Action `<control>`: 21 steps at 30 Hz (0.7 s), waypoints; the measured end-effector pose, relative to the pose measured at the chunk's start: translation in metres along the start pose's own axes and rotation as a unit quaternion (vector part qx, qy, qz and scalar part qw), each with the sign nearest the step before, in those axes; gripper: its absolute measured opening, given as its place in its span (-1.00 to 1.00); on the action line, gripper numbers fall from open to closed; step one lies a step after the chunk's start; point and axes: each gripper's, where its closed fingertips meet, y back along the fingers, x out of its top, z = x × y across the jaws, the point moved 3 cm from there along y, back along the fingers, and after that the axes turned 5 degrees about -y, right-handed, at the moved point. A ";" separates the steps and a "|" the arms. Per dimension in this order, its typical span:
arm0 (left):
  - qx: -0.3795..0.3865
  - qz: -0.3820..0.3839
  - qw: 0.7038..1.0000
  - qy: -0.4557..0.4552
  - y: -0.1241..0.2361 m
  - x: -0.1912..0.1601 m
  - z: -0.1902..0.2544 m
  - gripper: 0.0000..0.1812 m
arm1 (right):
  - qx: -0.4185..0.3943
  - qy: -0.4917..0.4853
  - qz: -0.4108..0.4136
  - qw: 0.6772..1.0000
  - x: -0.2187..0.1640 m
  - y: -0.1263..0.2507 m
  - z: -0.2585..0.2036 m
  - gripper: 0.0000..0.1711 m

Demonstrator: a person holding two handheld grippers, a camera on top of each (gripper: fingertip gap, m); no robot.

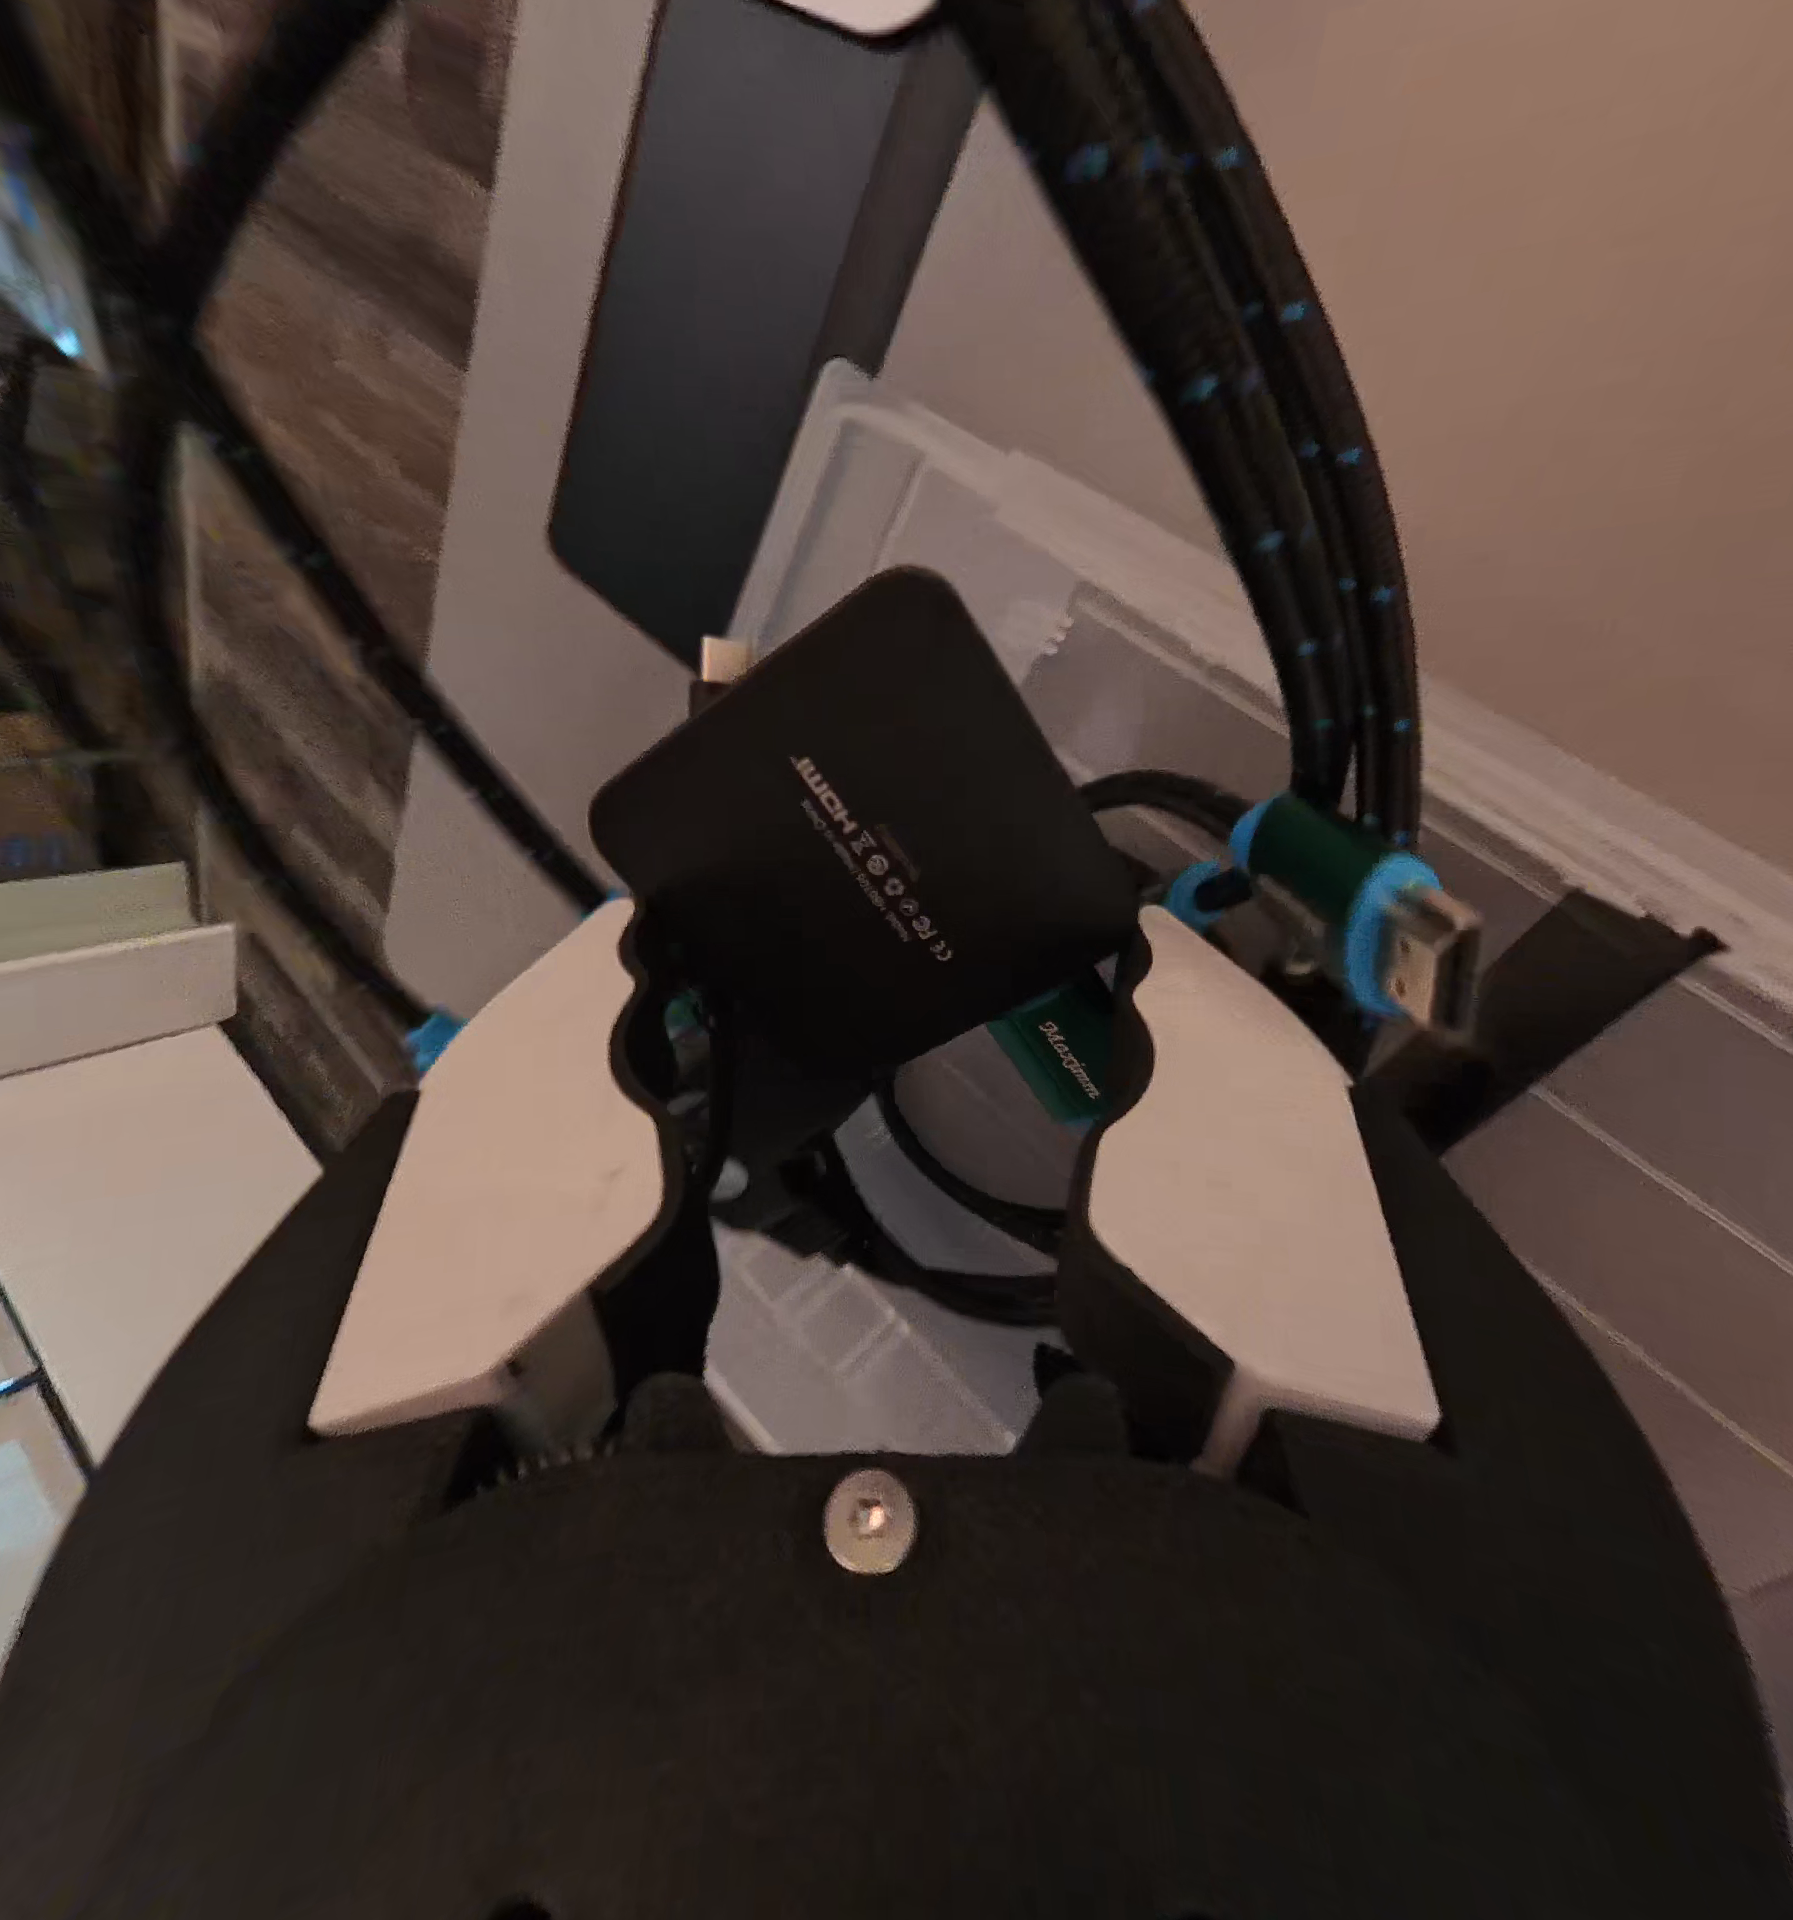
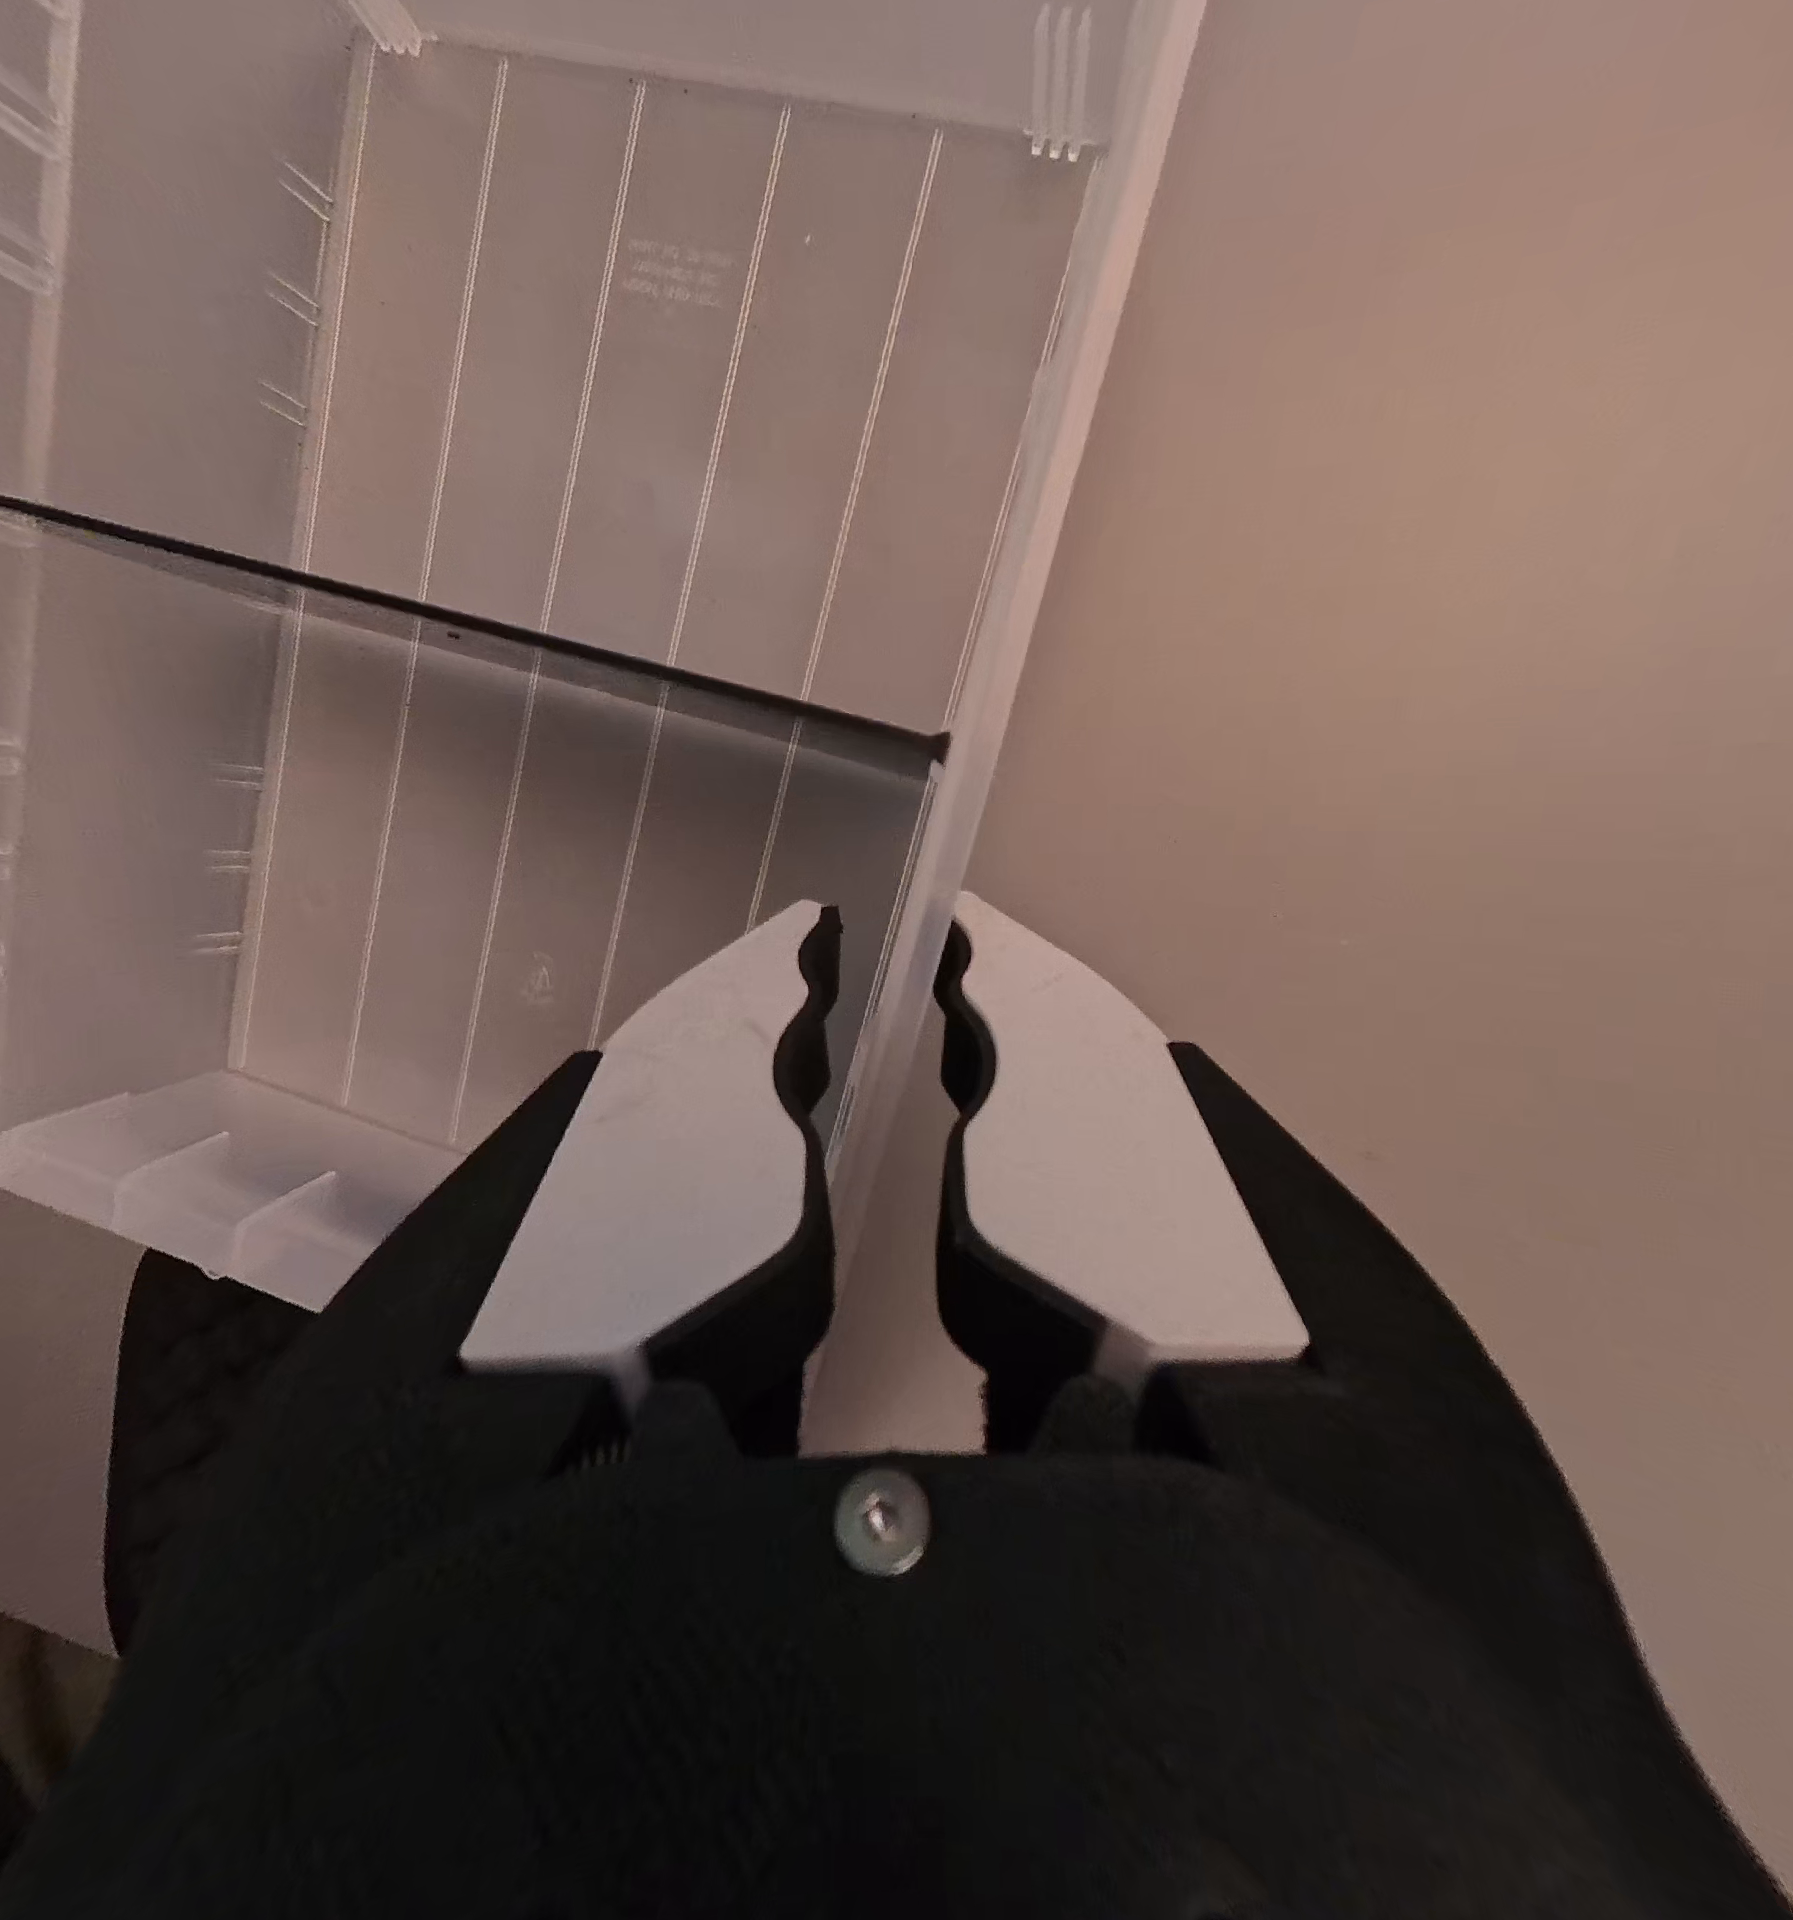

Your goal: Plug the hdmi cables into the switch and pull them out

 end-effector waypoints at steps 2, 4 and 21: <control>0.032 0.003 0.999 0.009 0.017 -0.004 -0.008 -0.08 | 0.004 -0.001 0.001 1.000 -0.001 0.001 0.001 -0.82; 0.062 0.006 0.998 0.022 0.036 -0.009 -0.014 -0.08 | 0.006 -0.002 -0.002 1.000 0.000 0.001 0.003 -0.83; 0.217 0.063 0.970 0.094 0.136 -0.027 -0.034 -0.09 | -0.091 0.031 0.080 0.992 0.028 0.051 -0.001 -0.74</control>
